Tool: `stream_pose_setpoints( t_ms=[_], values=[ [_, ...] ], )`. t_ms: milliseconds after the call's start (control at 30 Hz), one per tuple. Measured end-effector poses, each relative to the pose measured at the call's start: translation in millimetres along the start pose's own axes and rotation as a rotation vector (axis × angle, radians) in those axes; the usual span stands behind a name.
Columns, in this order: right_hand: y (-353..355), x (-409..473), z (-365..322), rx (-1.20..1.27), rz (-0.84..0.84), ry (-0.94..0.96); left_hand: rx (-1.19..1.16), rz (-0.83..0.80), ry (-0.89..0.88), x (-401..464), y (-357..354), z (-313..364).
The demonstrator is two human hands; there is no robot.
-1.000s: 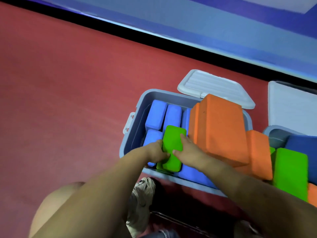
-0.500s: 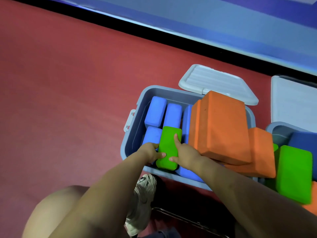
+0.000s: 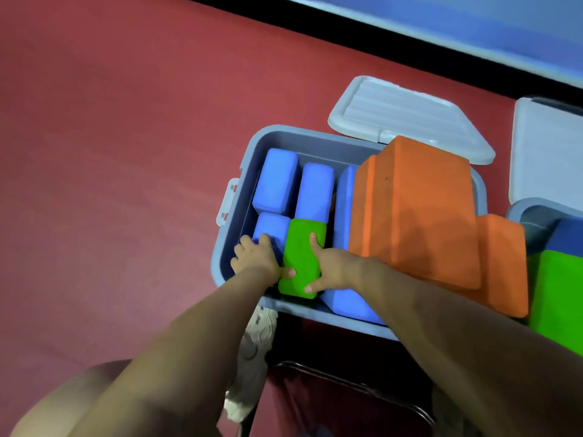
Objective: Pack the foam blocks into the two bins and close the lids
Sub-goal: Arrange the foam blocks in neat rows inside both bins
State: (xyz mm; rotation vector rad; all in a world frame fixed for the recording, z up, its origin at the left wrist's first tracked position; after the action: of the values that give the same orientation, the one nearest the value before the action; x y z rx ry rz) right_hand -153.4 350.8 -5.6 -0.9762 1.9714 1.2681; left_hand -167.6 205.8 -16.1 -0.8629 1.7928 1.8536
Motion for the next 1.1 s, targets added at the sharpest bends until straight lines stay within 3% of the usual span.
stream_pose_setpoints(
  t_ms=[267,467,567,700,867,1000,1100],
  values=[
    [8.4,9.2,-9.9,-0.338,-0.141,-0.061,-0.003,0.093,0.012,7.5,-11.5,13.2],
    [1.6,19.1,-8.2,-0.327,-0.1,-0.095,0.053,0.172,0.029,8.8,-15.5,16.2],
    [0.4,18.4,-7.7,-0.283,-0.084,-0.097,0.033,0.123,0.01,6.0,-16.0,20.1],
    [-4.9,17.2,7.1,0.016,-0.015,-0.113,0.012,0.016,0.009,11.7,5.5,20.3],
    [2.2,-2.5,11.7,0.412,0.214,-0.12,-0.086,-0.078,-0.036,9.5,20.3,13.5],
    [4.9,-42.5,15.9,0.858,0.38,-0.022,-0.52,-0.222,-0.073,-21.5,25.7,18.8],
    [10.2,-91.3,25.8,1.023,0.418,0.026,-0.687,-0.289,-0.125,-45.2,38.3,37.5]
  ],
)
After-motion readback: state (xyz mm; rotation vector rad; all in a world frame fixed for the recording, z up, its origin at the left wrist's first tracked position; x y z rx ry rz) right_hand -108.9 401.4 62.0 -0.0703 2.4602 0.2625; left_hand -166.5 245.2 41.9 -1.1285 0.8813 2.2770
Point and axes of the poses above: each hand's wrist, its own x-axis towards the middle knuckle, its own y-axis out of the back of the hand, z = x × y, the point moved 5 cm from there along x, towards the middle knuckle, and after that the axes turned 11 degrees about x, right-handed, at the moved point
